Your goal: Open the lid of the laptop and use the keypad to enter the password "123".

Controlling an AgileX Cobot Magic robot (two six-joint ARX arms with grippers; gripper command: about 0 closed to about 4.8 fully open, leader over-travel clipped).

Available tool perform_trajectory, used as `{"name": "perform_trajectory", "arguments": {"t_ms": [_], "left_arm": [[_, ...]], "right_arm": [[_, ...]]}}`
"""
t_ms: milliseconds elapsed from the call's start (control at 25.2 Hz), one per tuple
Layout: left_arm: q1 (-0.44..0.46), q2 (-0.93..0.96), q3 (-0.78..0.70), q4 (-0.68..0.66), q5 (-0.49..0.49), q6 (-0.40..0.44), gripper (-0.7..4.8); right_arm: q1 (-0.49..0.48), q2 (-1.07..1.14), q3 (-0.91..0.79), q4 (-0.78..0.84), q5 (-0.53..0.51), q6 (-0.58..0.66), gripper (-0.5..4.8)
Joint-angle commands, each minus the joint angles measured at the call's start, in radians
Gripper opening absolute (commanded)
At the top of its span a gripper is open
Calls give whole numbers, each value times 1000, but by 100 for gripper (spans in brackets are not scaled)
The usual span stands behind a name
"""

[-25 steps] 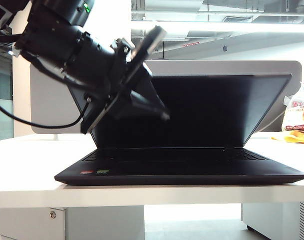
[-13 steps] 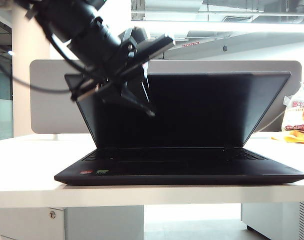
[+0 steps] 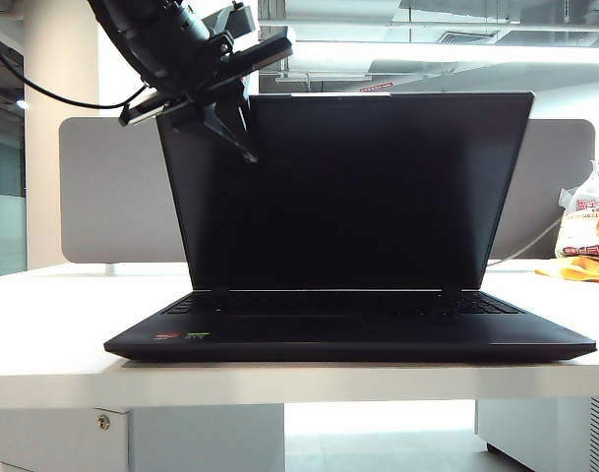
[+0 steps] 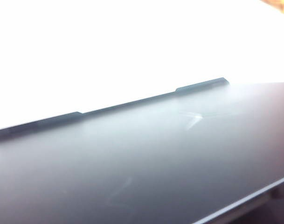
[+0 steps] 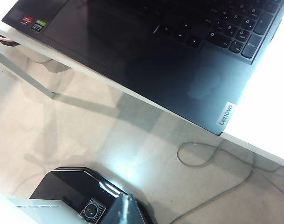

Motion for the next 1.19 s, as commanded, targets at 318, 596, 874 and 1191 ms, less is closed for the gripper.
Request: {"name": "perform_trajectory", "arguments": {"t_ms": [318, 596, 874, 1191], "left_arm": [[40, 203, 251, -43, 37, 78, -5], [78, 306, 421, -77, 45, 135, -5], [100, 363, 551, -113, 59, 165, -5], [100, 385, 567, -97, 56, 175, -5]], "right_arm": [[1, 18, 2, 16, 3, -2, -5], [1, 24, 2, 14, 5, -2, -5], [1, 39, 1, 18, 27, 9, -5], [1, 40, 1, 25, 30, 19, -5]]}}
